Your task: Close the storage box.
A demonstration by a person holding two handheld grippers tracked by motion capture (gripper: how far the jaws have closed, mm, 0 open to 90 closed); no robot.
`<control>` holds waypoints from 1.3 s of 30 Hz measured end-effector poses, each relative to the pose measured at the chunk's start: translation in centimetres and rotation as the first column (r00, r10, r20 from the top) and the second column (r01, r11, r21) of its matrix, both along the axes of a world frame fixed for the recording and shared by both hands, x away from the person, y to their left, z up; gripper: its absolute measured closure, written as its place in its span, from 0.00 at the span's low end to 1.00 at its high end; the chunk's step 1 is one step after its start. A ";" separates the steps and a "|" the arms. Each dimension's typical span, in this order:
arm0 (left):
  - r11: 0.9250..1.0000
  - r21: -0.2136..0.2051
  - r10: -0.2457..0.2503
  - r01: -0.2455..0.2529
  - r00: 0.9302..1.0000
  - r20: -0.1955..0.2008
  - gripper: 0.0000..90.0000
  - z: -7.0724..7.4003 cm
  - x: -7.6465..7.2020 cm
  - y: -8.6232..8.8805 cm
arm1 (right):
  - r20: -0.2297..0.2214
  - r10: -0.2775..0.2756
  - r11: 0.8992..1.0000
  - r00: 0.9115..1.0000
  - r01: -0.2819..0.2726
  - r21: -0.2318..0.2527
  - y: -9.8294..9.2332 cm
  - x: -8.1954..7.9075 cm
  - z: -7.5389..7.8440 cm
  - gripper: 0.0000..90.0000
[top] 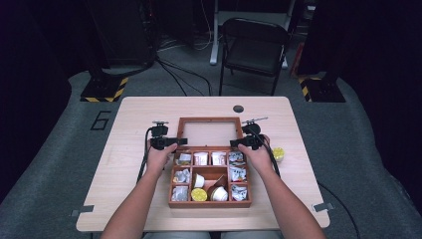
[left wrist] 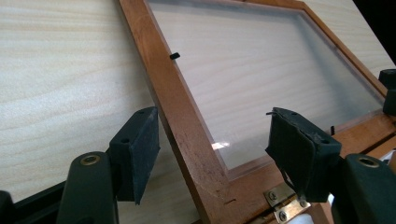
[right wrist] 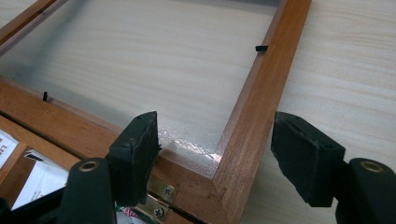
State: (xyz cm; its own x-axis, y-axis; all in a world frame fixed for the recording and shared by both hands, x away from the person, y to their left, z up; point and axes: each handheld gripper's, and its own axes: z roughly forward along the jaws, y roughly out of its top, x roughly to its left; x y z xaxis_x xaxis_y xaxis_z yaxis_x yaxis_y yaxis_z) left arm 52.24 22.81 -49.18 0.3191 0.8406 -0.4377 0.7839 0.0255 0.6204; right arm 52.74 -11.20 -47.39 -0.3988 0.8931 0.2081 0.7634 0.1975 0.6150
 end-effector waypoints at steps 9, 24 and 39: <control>1.000 0.001 -0.001 0.001 1.000 -0.013 0.37 -0.6 0.2 -0.2 | -0.008 -0.013 1.000 1.000 0.013 0.016 0.0 0.2 -0.4 0.34; 0.999 -0.032 0.004 -0.005 1.000 -0.030 0.33 -1.0 0.4 -0.5 | -0.038 -0.008 0.997 0.999 0.011 0.073 -0.6 0.9 -0.9 0.31; 0.998 -0.066 -0.009 0.006 0.999 -0.041 0.29 -1.4 0.8 -0.6 | -0.067 -0.009 0.991 0.998 0.018 0.129 -1.0 1.6 -1.5 0.28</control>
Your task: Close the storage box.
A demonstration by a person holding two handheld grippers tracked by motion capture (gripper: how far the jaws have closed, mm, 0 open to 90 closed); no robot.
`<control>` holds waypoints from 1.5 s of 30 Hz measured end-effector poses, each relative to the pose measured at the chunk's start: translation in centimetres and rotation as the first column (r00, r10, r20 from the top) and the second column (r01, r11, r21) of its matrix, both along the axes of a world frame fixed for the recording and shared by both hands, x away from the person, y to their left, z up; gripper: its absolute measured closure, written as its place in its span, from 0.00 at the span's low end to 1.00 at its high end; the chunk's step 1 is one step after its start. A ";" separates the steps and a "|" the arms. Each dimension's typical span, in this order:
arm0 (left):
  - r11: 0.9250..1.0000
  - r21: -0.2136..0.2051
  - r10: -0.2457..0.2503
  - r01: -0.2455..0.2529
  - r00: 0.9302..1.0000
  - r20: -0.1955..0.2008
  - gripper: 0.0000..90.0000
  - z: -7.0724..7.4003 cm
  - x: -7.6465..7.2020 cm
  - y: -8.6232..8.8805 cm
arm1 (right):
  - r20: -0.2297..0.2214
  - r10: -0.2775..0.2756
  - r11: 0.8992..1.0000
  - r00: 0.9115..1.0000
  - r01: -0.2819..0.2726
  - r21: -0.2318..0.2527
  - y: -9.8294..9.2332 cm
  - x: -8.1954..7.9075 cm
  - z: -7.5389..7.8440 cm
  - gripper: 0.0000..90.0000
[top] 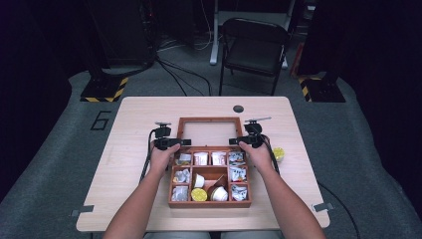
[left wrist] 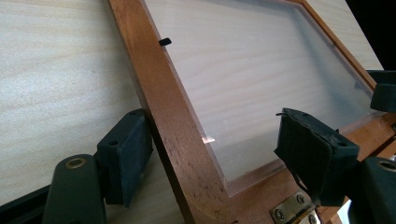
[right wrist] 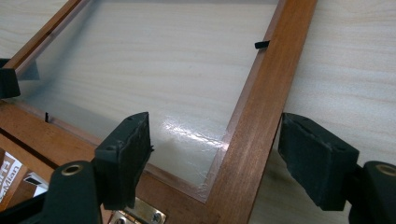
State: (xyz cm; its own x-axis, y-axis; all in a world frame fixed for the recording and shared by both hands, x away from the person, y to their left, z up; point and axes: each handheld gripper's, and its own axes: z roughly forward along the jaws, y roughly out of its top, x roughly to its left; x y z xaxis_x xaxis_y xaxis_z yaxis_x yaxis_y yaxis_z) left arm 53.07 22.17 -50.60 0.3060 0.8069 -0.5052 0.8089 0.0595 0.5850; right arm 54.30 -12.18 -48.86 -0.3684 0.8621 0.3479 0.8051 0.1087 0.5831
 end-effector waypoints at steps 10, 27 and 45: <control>0.999 -0.030 -0.011 0.011 1.000 -0.017 0.27 -0.4 0.5 -0.2 | -0.027 -0.003 0.998 1.000 0.004 0.055 -0.2 0.5 -0.5 0.27; 1.000 -0.031 -0.001 0.001 1.000 -0.011 0.29 0.1 0.7 -0.4 | -0.056 -0.035 0.990 0.998 0.042 0.131 -0.5 0.8 -0.5 0.34; 0.998 -0.051 -0.015 0.022 0.992 0.128 0.37 3.8 -0.9 0.3 | 0.114 -0.027 0.997 0.993 0.018 0.075 -0.3 -1.4 3.8 0.39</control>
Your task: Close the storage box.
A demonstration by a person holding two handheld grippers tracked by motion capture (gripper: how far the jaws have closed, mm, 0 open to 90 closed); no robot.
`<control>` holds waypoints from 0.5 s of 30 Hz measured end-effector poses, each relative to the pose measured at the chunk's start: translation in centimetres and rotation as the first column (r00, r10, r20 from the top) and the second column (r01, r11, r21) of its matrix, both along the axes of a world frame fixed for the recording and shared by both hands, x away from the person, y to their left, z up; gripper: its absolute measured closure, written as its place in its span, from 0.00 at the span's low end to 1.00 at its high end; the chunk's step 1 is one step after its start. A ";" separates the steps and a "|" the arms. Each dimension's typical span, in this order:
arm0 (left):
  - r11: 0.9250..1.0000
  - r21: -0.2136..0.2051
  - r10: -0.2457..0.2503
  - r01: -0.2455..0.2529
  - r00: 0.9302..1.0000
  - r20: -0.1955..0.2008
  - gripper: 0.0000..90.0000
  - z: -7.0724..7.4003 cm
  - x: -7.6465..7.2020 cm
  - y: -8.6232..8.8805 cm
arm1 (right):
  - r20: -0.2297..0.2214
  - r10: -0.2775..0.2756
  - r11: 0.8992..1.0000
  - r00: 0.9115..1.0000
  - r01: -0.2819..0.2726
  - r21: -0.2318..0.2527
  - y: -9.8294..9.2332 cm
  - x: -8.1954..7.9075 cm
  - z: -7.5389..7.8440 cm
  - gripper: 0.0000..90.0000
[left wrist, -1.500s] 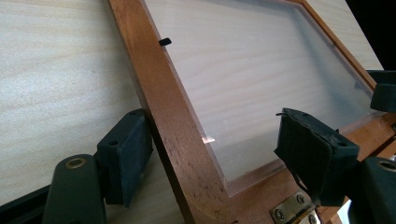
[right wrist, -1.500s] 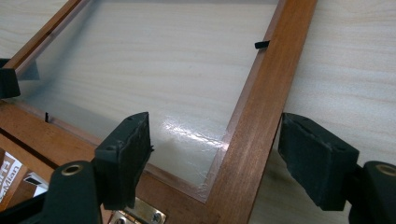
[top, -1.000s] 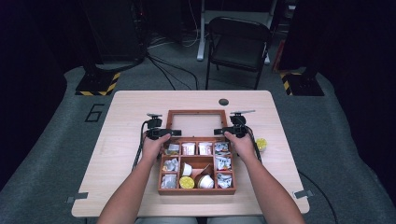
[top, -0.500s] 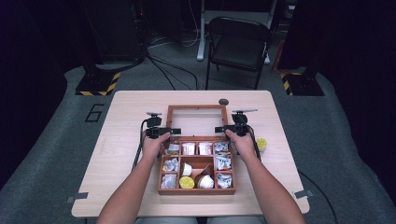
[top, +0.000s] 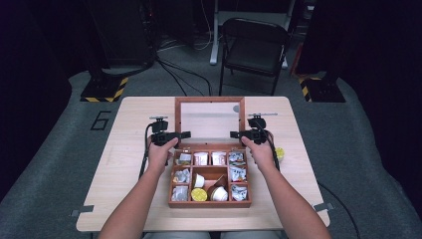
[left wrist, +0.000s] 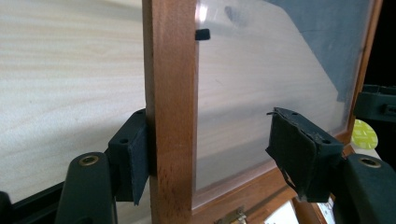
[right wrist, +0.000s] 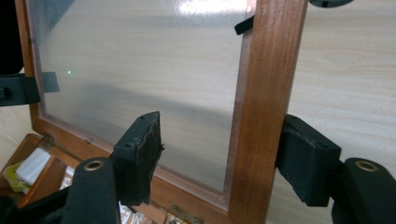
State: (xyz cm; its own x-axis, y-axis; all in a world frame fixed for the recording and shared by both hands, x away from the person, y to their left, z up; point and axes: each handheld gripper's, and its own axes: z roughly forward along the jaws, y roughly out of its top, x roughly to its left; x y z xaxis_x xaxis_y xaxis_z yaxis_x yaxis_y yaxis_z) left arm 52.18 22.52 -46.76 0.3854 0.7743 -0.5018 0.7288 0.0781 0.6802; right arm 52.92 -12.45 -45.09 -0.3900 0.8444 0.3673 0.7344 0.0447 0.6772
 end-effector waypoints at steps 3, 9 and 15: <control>0.999 0.028 -0.022 0.021 0.999 0.045 0.37 0.8 -0.7 -0.1 | 0.029 0.014 1.000 0.999 -0.014 0.008 -0.2 -0.7 0.6 0.40; 0.999 0.002 -0.032 0.032 0.990 0.135 0.37 2.9 -2.1 0.1 | 0.076 0.043 0.999 0.996 -0.043 -0.002 -0.3 -2.3 1.9 0.40; 0.999 0.013 -0.052 0.050 0.978 0.201 0.36 4.5 -3.6 0.2 | 0.109 0.061 0.998 0.992 -0.059 -0.015 -0.2 -3.5 2.9 0.39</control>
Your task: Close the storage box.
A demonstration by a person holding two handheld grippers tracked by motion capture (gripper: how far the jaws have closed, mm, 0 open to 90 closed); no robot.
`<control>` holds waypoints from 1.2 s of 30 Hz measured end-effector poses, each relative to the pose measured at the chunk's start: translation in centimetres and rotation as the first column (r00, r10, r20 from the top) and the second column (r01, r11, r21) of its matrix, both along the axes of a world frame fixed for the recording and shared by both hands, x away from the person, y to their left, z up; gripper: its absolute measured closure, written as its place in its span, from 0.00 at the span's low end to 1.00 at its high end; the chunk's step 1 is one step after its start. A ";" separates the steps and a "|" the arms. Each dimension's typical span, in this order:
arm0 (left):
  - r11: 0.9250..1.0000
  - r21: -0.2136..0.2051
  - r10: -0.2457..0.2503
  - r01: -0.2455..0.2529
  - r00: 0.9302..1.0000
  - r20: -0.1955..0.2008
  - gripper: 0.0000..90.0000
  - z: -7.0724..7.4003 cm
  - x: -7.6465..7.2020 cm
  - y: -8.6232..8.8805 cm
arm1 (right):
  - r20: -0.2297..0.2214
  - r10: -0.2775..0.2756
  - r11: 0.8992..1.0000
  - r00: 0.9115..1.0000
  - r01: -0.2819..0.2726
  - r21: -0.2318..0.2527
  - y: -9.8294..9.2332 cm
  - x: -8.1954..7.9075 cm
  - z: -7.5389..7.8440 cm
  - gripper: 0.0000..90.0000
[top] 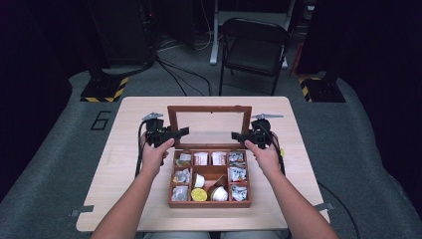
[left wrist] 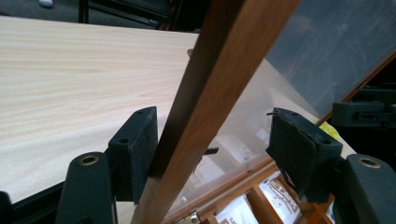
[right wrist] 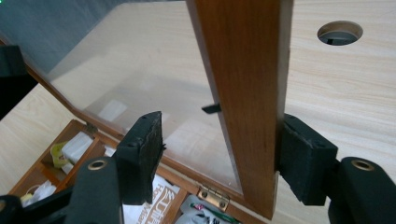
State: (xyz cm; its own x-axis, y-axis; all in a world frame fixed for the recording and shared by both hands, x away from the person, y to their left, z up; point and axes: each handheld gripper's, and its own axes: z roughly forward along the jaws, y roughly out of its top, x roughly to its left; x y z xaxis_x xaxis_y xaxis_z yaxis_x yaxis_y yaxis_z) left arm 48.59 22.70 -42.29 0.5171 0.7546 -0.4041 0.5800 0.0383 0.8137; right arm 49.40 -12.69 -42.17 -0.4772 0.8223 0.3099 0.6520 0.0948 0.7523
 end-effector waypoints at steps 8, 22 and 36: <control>0.999 0.034 -0.041 0.039 0.998 0.043 0.35 1.1 -1.4 0.2 | 0.058 0.020 1.000 0.998 -0.019 -0.011 -0.3 -1.6 0.5 0.39; 0.996 0.035 -0.087 0.084 0.993 0.083 0.35 2.6 -3.9 0.9 | 0.147 0.059 0.998 0.987 -0.059 -0.010 -1.6 -4.8 2.5 0.44; 0.991 0.078 -0.117 0.109 0.987 0.111 0.35 2.7 -6.7 1.3 | 0.178 0.095 0.995 0.979 -0.094 -0.010 -2.1 -7.4 3.6 0.45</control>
State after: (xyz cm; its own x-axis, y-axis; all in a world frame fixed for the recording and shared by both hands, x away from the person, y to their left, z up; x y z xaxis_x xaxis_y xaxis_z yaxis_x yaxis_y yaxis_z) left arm 41.87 24.02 -39.57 0.6407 0.7133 -0.2842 0.4794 -0.0824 0.8737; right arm 41.98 -14.78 -38.58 -0.6003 0.7713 0.2115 0.4954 0.1509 0.8555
